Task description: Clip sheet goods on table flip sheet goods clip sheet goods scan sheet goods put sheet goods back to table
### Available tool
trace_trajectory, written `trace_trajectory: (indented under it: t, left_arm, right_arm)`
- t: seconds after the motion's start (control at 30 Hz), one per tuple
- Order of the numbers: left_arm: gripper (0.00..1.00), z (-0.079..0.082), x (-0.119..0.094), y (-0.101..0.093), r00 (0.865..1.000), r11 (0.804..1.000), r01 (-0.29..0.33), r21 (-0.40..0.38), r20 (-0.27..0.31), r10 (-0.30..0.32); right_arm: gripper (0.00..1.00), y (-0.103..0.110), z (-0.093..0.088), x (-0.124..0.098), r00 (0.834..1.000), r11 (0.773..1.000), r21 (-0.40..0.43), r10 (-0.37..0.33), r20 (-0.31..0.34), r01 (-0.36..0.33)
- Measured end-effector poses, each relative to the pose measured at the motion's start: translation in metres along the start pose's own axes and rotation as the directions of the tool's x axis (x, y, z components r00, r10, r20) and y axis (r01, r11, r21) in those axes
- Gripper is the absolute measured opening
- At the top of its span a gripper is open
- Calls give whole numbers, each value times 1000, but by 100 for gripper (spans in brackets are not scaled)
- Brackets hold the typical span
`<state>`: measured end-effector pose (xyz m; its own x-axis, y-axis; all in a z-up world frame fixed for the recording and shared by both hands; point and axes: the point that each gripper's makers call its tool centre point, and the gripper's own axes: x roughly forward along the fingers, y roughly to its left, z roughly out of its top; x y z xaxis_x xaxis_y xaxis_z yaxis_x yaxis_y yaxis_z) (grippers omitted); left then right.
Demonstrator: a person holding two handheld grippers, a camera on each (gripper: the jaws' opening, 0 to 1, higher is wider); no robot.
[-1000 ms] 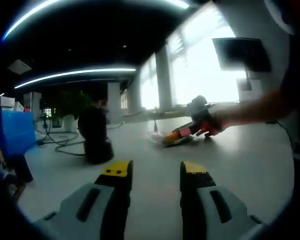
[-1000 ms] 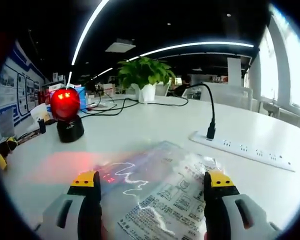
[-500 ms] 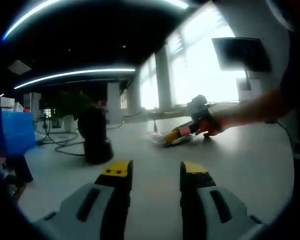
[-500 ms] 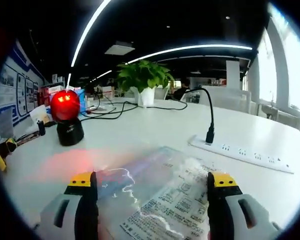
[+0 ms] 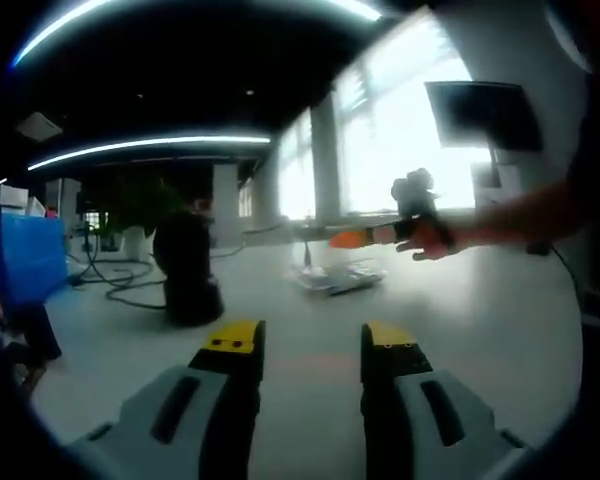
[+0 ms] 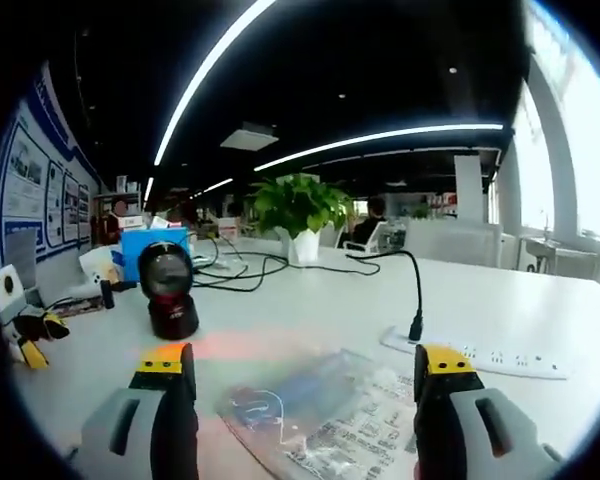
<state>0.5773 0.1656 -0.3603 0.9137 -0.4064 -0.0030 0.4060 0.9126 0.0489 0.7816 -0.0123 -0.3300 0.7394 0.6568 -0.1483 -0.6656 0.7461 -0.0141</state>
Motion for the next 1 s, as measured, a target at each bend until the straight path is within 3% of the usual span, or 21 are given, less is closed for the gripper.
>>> trace_trajectory:
  t: [0.1, 0.4, 0.7, 1.0]
  left_arm:
    - [31, 0, 0, 0, 1000, 1000, 1, -6, 0, -1]
    - [34, 4, -1, 0, 1000, 1000, 4, -14, 14, -4]
    - [36, 4, -1, -4, 1000, 1000, 19, -7, 18, -19]
    - [36, 4, -1, -8, 999, 1000, 32, 0, 8, -32]
  right_arm:
    - [84, -5, 10, -12, 1000, 1000, -7, 10, 13, -10]
    - [81, 6, 37, -72, 998, 1000, -14, 5, 66, -4]
    - [78, 9, 49, -128, 994, 999, -25, -33, 106, 36]
    - [75, 12, 48, -184, 986, 997, 8, -80, 145, 80]
